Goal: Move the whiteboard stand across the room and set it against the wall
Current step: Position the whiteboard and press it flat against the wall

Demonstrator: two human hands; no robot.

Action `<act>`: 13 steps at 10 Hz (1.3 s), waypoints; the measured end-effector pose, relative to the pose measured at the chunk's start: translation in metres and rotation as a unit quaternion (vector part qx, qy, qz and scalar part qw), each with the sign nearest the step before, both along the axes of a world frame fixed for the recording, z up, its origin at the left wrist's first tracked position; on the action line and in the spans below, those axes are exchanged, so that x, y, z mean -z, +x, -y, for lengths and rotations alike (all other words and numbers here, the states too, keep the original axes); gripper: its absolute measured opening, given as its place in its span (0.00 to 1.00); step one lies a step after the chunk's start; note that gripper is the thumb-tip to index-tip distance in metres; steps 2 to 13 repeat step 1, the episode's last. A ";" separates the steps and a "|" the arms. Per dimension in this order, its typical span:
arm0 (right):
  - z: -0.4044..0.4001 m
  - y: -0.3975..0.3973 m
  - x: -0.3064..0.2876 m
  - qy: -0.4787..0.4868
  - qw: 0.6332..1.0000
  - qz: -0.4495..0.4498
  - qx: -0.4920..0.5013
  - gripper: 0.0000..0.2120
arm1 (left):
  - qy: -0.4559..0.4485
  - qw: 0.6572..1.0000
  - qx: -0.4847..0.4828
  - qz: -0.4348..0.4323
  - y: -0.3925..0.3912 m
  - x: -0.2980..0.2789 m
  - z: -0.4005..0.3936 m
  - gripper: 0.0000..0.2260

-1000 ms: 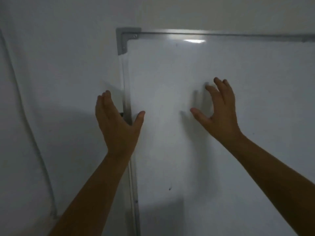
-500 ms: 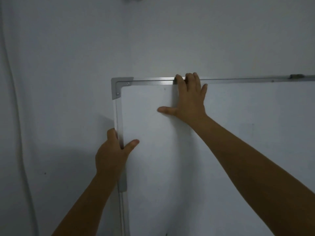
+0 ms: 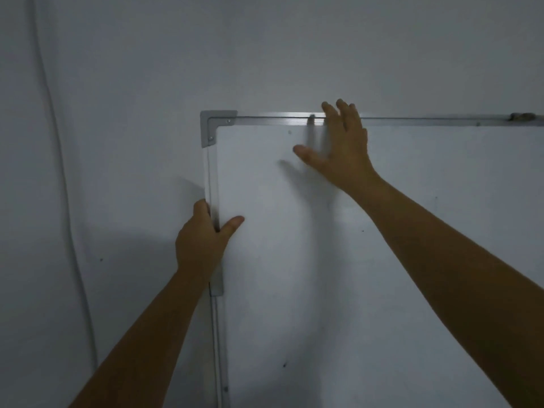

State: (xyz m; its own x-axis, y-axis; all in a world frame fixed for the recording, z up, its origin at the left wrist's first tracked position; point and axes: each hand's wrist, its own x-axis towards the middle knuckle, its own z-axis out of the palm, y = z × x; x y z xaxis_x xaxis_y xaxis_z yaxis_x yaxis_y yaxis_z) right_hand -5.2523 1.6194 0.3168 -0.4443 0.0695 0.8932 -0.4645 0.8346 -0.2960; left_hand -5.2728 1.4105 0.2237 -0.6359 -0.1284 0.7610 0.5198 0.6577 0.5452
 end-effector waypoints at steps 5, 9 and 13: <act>-0.015 0.049 -0.011 -0.111 0.970 -0.123 -0.180 0.20 | -0.043 0.996 -0.058 -0.045 0.003 0.011 -0.001 0.31; -0.015 0.049 -0.011 -0.111 0.970 -0.123 -0.180 0.20 | -0.043 0.996 -0.058 -0.045 0.003 0.011 -0.001 0.31; -0.015 0.049 -0.011 -0.111 0.970 -0.123 -0.180 0.20 | -0.043 0.996 -0.058 -0.045 0.003 0.011 -0.001 0.31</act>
